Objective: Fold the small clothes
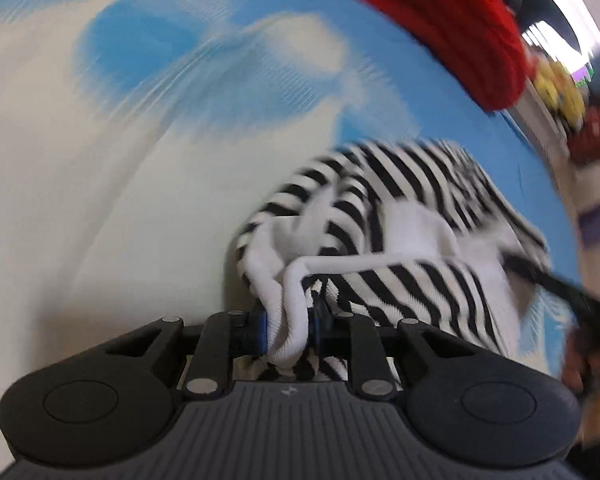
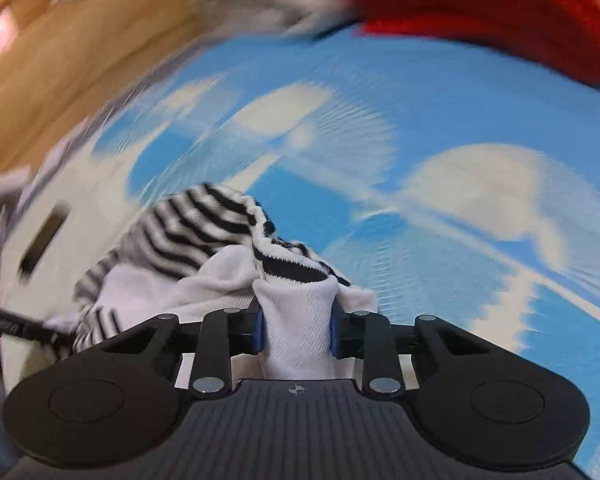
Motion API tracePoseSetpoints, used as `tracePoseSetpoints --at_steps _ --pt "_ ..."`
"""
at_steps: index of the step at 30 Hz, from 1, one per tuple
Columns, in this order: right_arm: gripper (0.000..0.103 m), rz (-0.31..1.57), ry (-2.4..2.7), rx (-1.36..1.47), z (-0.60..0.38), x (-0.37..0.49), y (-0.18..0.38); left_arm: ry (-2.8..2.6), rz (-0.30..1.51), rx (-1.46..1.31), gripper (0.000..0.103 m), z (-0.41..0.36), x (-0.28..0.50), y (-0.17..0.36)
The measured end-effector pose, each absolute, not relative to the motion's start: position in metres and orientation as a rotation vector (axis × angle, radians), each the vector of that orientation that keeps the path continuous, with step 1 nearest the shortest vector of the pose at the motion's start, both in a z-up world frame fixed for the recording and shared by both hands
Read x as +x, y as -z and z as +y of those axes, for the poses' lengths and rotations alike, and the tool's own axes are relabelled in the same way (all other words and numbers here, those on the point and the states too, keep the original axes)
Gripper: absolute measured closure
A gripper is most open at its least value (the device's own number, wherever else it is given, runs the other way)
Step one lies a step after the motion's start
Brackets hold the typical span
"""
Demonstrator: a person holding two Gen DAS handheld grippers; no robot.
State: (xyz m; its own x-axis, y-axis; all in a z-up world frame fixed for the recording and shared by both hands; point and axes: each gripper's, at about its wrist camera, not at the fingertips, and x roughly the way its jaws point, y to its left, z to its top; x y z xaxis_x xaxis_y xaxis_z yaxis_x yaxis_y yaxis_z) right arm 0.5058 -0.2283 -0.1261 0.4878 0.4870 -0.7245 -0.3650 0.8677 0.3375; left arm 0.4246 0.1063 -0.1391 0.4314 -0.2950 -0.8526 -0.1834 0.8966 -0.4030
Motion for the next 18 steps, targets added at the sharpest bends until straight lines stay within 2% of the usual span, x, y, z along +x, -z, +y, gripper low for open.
tracePoseSetpoints --at_steps 5,9,12,13,15,16,17,18 --pt "0.073 0.88 -0.258 0.509 -0.338 0.464 0.153 0.212 1.088 -0.264 0.082 0.002 0.566 0.129" --pt "0.073 0.825 -0.231 0.626 -0.372 0.411 0.167 0.319 1.057 -0.122 0.082 -0.079 0.613 0.128" --pt "0.071 0.792 -0.244 0.625 -0.373 0.394 0.172 0.325 1.057 -0.106 0.08 -0.098 0.63 0.127" --pt "0.07 0.78 -0.246 0.631 -0.375 0.393 0.173 0.322 1.052 -0.107 0.077 -0.098 0.632 0.127" --pt "0.068 0.773 -0.248 0.668 -0.377 0.396 0.174 0.303 1.042 -0.134 0.059 -0.091 0.632 0.127" --pt "0.067 0.775 -0.246 0.687 -0.38 0.4 0.173 0.288 1.034 -0.163 0.034 -0.083 0.636 0.127" --pt "0.065 0.777 -0.244 0.711 -0.383 0.401 0.174 0.249 1.013 -0.199 0.014 -0.072 0.637 0.125" --pt "0.064 0.78 -0.239 0.749 -0.383 0.405 0.179 0.192 0.996 -0.236 0.01 -0.056 0.637 0.123"
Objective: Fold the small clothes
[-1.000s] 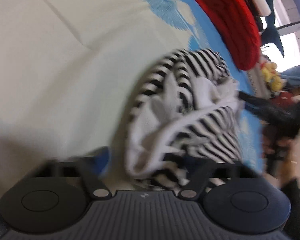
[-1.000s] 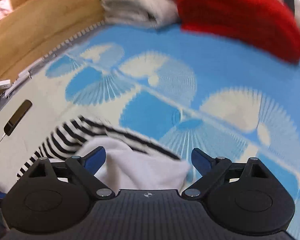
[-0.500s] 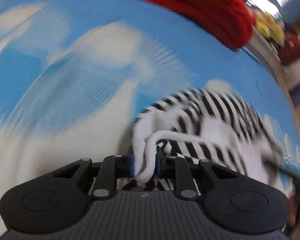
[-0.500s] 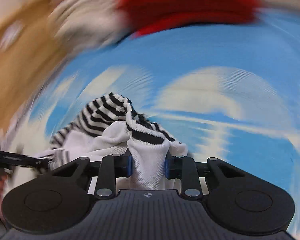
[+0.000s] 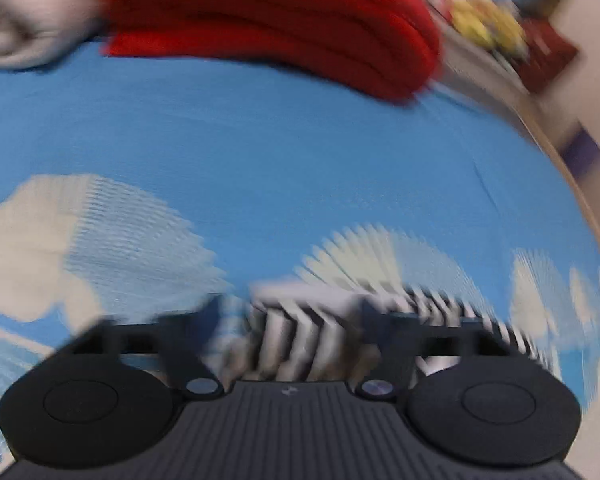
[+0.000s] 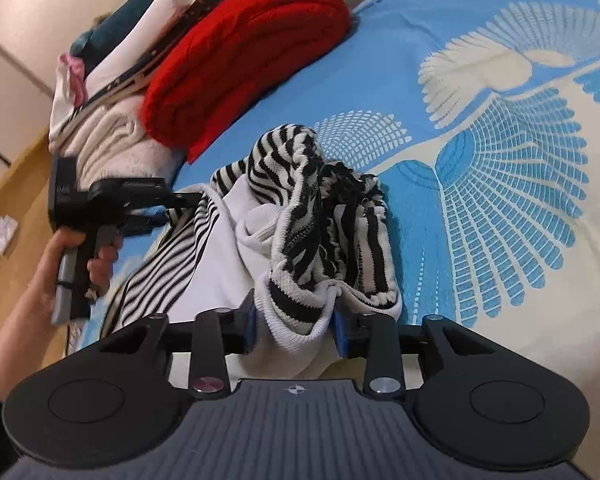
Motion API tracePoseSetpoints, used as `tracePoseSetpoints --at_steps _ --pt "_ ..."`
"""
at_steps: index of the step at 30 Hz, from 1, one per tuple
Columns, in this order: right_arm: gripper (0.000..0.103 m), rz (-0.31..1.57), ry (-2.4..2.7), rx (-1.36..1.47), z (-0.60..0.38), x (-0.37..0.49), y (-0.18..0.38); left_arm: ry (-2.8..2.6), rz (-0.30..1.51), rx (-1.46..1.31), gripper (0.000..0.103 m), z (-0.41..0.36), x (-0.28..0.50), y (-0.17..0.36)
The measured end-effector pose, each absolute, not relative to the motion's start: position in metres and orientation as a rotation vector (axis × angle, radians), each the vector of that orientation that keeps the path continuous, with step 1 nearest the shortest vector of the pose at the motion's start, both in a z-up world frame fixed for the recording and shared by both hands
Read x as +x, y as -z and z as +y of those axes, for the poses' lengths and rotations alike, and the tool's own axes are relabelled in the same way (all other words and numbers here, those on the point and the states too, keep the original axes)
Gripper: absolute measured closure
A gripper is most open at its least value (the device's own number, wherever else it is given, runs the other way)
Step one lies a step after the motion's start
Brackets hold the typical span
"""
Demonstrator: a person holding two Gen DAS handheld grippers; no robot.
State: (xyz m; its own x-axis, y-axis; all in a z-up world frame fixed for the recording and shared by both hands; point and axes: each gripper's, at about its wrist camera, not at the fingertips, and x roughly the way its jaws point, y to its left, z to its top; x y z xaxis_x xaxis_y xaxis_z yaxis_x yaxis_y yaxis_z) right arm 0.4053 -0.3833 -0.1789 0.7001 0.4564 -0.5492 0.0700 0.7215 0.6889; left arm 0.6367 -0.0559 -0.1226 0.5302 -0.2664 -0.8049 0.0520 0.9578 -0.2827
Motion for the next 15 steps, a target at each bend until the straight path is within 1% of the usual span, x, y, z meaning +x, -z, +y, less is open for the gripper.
tracePoseSetpoints --at_steps 1,4,5,6,7,10,11,13,15 --pt "0.06 0.778 -0.233 0.799 -0.386 0.404 0.182 0.147 0.987 -0.279 0.008 -0.043 0.636 0.12" --pt "0.05 0.804 -0.194 0.885 -0.392 0.403 0.184 0.075 0.982 -0.389 0.008 -0.007 0.623 0.108" --pt "0.042 0.804 -0.184 0.899 -0.392 0.4 0.177 0.067 0.964 -0.383 0.007 0.0 0.612 0.1" --pt "0.037 0.797 -0.171 0.891 -0.392 0.394 0.165 0.072 0.947 -0.355 0.006 0.005 0.598 0.089" --pt "0.03 0.783 -0.157 0.863 -0.391 0.388 0.152 0.076 0.929 -0.319 0.0 0.008 0.582 0.078" --pt "0.013 0.674 -0.124 0.751 -0.377 0.351 0.097 0.075 0.856 -0.191 0.0 0.013 0.508 0.044" --pt "0.01 0.645 -0.111 0.696 -0.367 0.334 0.079 0.099 0.844 -0.168 0.0 0.011 0.482 0.036" --pt "0.008 0.593 -0.085 0.58 -0.341 0.3 0.054 0.13 0.812 -0.142 0.0 0.007 0.424 0.026" --pt "0.006 0.558 -0.018 0.483 -0.315 0.269 0.043 0.132 0.78 -0.113 0.0 -0.002 0.361 0.023"
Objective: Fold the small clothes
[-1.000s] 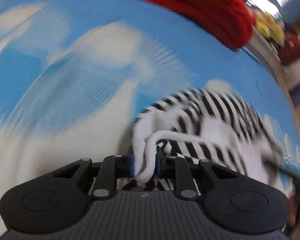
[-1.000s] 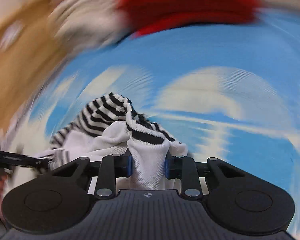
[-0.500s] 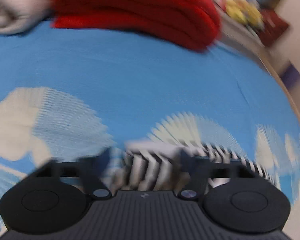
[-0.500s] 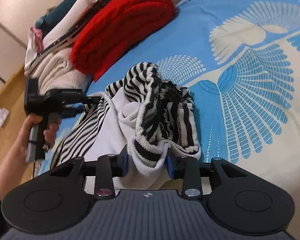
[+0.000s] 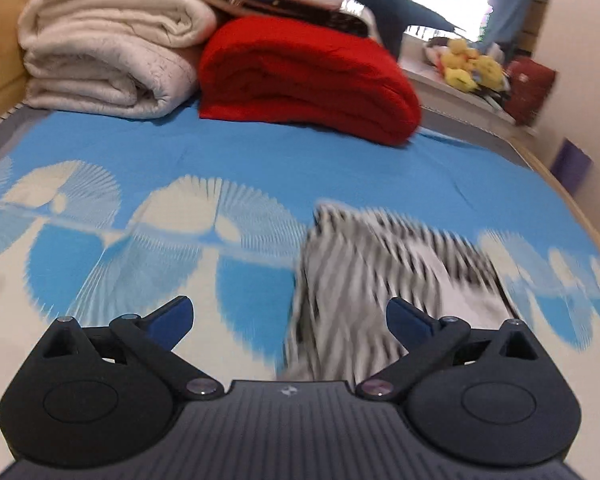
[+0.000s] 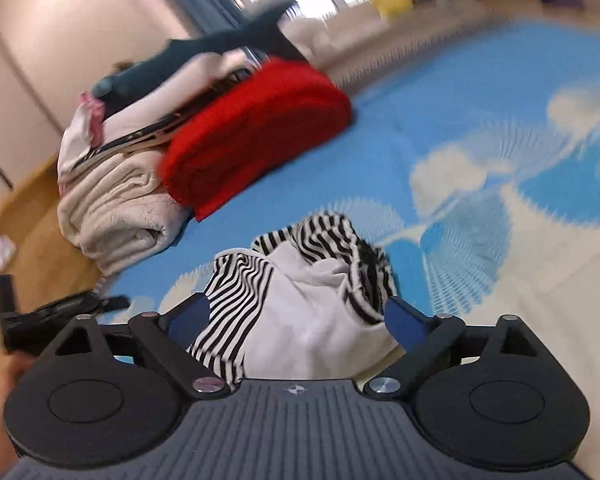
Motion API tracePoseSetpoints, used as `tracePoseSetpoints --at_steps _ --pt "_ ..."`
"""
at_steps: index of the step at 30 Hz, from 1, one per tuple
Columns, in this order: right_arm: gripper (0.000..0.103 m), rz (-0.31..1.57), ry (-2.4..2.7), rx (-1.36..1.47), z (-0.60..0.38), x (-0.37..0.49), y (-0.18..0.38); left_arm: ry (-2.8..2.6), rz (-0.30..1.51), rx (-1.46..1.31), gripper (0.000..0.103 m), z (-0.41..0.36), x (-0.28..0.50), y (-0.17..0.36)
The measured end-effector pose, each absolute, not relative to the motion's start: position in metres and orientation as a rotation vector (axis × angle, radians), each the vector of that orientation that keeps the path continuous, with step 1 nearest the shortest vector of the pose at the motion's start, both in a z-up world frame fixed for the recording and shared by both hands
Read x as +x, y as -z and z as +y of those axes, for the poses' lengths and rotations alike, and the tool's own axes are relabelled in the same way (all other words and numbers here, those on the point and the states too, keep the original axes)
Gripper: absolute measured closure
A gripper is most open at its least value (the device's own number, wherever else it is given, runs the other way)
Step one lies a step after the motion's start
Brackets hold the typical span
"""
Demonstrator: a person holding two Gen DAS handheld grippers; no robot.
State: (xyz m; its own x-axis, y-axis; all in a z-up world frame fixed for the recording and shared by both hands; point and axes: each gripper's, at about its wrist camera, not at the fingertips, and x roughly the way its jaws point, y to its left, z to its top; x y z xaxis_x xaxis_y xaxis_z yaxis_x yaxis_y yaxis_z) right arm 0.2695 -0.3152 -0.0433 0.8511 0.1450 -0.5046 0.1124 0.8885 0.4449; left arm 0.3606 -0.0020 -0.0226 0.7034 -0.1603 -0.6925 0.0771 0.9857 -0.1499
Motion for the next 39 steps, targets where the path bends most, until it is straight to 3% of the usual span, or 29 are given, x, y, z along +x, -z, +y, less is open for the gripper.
tracePoseSetpoints --at_steps 4,8,14,39 --pt "0.003 0.477 0.152 0.292 -0.26 0.214 0.049 0.082 0.684 -0.073 0.0 -0.023 0.25 0.028" --pt "0.002 0.453 0.248 0.211 -0.233 0.188 0.074 0.035 0.601 0.009 0.0 -0.042 0.198 0.051" --pt "0.003 0.544 0.223 0.097 -0.227 0.207 0.118 0.004 0.654 0.03 0.0 -0.049 0.215 0.086" --pt "0.003 0.606 0.19 0.054 -0.211 0.234 0.131 -0.011 0.712 0.044 0.0 -0.071 0.246 0.107"
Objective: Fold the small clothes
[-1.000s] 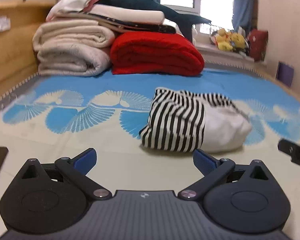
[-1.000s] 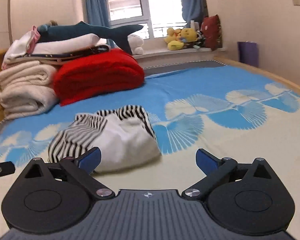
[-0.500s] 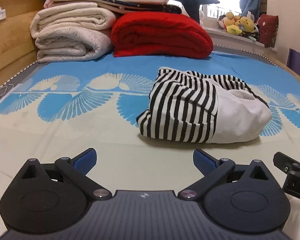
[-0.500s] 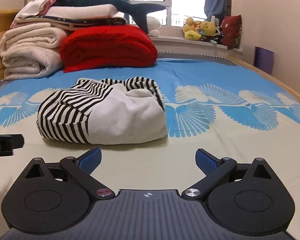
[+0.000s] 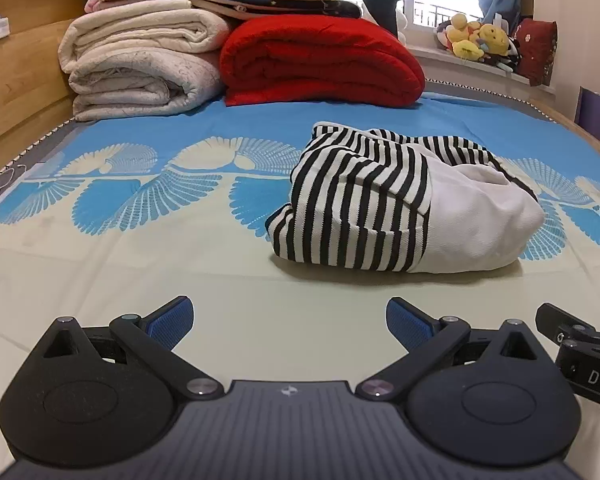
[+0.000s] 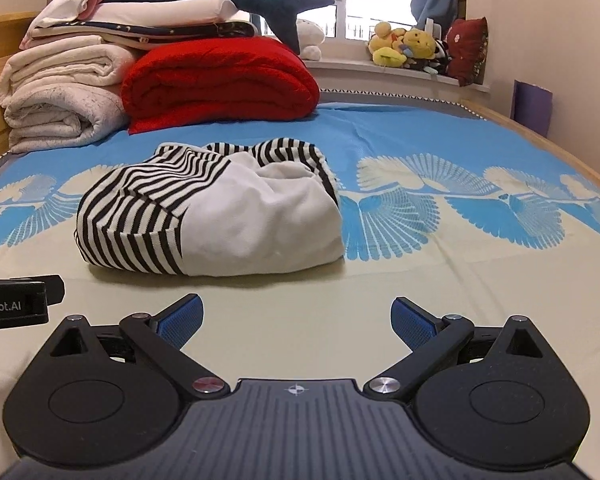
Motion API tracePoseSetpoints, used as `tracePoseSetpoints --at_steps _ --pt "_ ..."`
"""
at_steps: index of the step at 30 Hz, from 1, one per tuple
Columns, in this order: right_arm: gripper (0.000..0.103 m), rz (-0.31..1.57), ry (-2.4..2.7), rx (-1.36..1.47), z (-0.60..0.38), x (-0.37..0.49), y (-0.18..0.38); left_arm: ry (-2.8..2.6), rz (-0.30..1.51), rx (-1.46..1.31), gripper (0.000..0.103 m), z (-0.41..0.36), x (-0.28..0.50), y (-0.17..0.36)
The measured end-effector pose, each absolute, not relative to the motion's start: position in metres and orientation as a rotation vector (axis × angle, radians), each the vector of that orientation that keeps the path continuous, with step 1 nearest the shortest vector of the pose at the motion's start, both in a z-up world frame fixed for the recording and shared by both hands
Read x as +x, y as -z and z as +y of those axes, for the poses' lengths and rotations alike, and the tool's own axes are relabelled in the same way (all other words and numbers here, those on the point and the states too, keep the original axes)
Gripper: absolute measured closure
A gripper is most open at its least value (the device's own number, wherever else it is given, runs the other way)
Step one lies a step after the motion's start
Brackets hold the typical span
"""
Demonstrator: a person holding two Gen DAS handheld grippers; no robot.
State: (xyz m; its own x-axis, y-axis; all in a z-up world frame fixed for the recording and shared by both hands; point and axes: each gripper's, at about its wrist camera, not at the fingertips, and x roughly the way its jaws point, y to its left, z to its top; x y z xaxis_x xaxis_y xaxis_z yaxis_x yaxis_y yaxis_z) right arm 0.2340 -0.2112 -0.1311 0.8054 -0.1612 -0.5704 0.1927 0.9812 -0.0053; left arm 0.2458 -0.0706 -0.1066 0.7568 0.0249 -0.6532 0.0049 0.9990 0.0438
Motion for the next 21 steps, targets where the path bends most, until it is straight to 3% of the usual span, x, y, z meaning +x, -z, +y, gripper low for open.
tracePoseSetpoints --at_steps 21 --pt "0.003 0.615 0.173 0.048 -0.2105 0.235 0.1331 0.008 0.706 0.059 0.0 -0.074 0.243 0.1063"
